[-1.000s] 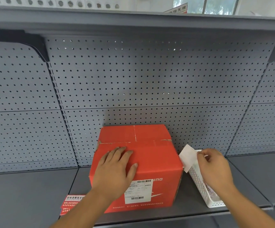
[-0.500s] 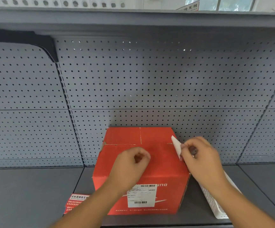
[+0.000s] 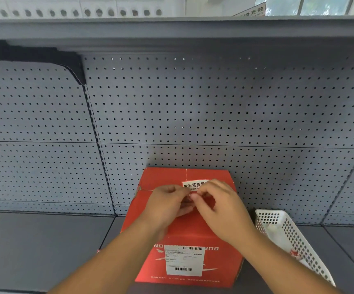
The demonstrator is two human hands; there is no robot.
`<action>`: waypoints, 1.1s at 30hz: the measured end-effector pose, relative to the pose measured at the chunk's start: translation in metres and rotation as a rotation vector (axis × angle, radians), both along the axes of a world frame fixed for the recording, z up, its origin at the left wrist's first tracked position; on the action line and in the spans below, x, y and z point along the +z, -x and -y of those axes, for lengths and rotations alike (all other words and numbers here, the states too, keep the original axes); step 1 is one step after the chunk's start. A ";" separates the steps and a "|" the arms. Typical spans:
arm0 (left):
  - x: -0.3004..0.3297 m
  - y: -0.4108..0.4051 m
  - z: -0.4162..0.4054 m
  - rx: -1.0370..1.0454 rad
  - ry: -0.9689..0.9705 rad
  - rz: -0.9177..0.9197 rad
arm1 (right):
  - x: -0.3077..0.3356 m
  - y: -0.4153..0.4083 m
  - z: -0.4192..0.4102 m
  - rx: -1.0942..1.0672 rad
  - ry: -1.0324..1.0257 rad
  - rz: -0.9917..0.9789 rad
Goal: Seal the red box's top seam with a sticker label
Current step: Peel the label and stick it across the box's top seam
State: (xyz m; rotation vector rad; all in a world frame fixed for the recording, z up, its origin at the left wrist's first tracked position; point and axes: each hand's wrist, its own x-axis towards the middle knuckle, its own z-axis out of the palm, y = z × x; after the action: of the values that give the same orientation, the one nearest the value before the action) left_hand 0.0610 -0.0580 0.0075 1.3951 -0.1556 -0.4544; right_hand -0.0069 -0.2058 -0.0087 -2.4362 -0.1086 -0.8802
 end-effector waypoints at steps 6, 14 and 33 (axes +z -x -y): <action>-0.003 -0.011 0.000 0.043 -0.055 0.024 | -0.004 -0.013 0.025 -0.120 -0.372 -0.123; -0.005 -0.028 0.004 0.089 -0.311 0.256 | 0.008 -0.032 0.035 -0.089 -0.407 -0.264; -0.014 -0.100 0.004 -0.033 -0.955 0.727 | 0.001 -0.082 0.025 -0.370 -0.087 -0.489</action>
State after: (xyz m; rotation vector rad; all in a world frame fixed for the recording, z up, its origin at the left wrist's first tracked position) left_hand 0.1608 -0.0623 -0.0068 2.4641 -0.6070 0.0088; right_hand 0.0750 -0.2312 -0.0078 -2.5521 0.5597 -0.3942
